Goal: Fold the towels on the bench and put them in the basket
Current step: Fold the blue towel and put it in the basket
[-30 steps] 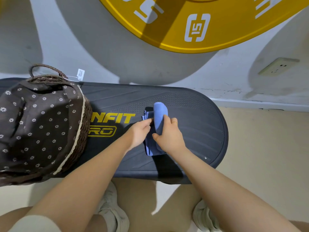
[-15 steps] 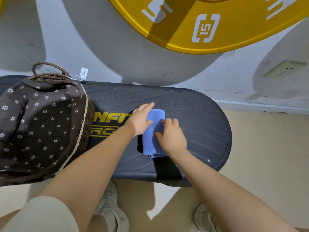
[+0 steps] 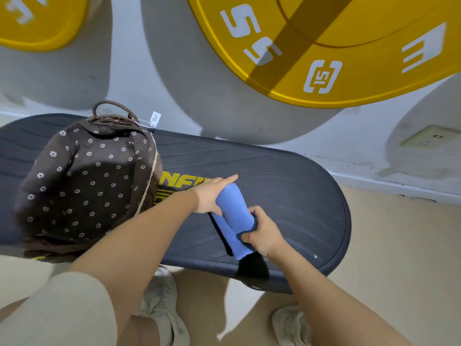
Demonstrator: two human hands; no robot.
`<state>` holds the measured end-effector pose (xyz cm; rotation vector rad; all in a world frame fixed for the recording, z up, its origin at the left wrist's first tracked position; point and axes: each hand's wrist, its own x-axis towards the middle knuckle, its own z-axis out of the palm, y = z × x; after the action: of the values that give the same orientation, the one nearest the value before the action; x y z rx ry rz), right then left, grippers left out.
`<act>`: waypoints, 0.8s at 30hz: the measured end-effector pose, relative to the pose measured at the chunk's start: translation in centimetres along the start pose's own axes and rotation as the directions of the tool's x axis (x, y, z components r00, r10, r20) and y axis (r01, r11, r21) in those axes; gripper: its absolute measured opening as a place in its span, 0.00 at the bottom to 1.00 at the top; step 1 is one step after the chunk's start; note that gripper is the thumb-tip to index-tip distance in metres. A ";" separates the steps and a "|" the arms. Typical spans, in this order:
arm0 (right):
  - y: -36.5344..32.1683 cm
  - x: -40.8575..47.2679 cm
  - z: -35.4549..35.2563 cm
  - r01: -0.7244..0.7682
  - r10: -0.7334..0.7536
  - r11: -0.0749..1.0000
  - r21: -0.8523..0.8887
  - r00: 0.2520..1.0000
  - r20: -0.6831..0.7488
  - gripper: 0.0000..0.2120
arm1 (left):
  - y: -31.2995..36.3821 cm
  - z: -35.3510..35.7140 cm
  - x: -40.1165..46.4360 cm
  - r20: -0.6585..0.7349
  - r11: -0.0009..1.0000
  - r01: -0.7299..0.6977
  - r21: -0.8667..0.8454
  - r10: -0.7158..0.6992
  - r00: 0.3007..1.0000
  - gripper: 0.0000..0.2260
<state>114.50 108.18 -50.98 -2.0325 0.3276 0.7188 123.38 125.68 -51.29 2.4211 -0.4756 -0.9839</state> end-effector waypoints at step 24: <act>-22.4 1.8 15.1 -0.036 -0.032 0.746 0.665 0.995 0.090 0.17 | -16.3 -9.4 -19.0 -0.477 0.479 -0.172 -0.861 -0.641 0.602 0.19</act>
<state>121.42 133.01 -42.77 -1.3031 0.4564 0.5834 119.38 151.06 -43.85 1.6638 0.6478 -0.0509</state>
